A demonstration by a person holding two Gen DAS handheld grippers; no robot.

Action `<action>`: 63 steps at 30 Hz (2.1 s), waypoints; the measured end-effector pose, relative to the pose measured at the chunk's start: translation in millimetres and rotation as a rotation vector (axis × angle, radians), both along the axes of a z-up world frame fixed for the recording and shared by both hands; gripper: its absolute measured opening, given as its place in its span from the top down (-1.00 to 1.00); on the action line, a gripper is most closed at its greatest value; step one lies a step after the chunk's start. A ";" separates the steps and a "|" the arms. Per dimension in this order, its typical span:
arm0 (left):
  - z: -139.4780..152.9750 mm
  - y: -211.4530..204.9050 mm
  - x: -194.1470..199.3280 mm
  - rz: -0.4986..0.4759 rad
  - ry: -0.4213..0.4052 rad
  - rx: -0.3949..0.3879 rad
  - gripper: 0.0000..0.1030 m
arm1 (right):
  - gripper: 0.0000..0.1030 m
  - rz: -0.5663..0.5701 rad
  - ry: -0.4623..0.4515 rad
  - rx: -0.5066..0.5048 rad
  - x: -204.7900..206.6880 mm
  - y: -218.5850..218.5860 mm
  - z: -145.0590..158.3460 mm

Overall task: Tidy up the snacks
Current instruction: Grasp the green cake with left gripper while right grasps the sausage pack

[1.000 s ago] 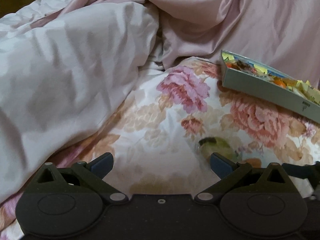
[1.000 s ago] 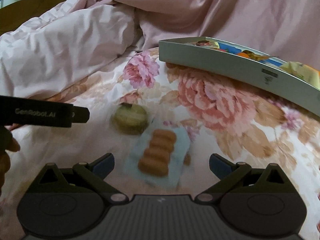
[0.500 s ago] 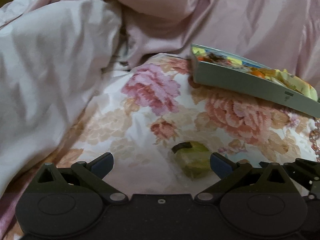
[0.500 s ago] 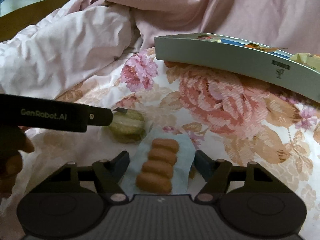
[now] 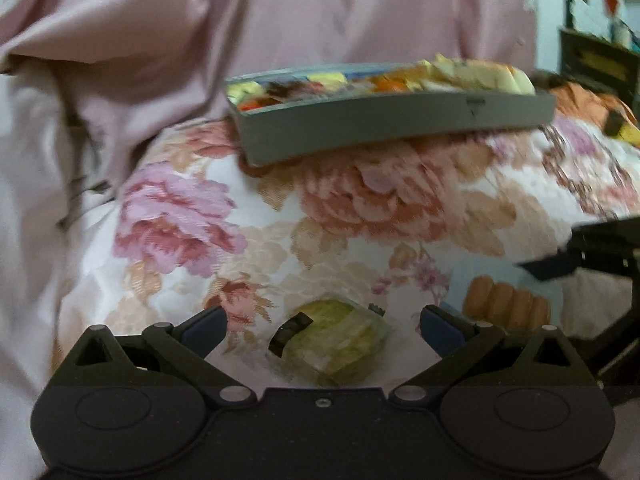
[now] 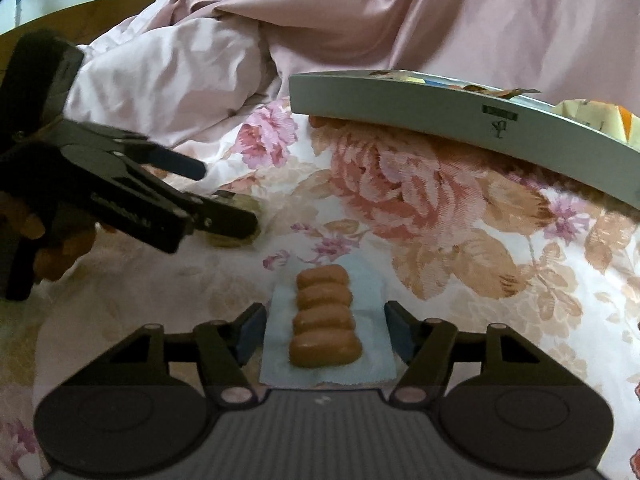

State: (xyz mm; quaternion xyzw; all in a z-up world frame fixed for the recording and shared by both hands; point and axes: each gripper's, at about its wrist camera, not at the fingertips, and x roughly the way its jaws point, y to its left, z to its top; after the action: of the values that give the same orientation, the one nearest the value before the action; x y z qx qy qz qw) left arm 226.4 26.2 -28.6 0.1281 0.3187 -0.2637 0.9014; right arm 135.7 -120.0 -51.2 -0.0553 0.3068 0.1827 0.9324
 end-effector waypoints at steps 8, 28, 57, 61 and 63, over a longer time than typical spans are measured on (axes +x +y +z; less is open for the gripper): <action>-8.3 0.8 8.8 -0.055 0.067 -0.017 -0.78 | -0.50 0.009 0.001 0.040 6.6 -2.9 0.0; -1.0 -32.5 -51.7 0.215 0.174 -0.067 -0.21 | -0.29 -0.035 0.050 -0.045 -16.4 -3.0 5.4; -3.1 -56.7 -78.1 0.254 0.094 0.010 -0.03 | -0.28 -0.074 0.009 -0.050 -53.4 -6.1 -2.3; -2.7 -60.0 -81.4 0.267 0.088 0.017 -0.02 | -0.25 -0.076 -0.013 -0.077 -55.6 -3.5 -0.3; -2.8 -61.1 -82.3 0.274 0.082 0.018 -0.01 | -0.23 -0.075 -0.023 -0.091 -56.4 -2.5 0.4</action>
State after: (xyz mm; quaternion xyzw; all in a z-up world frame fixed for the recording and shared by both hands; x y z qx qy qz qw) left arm 144.1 -34.8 -31.3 0.0807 0.3720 -0.1402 0.9140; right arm 79.3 -122.5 -50.8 -0.0881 0.3059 0.1330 0.9386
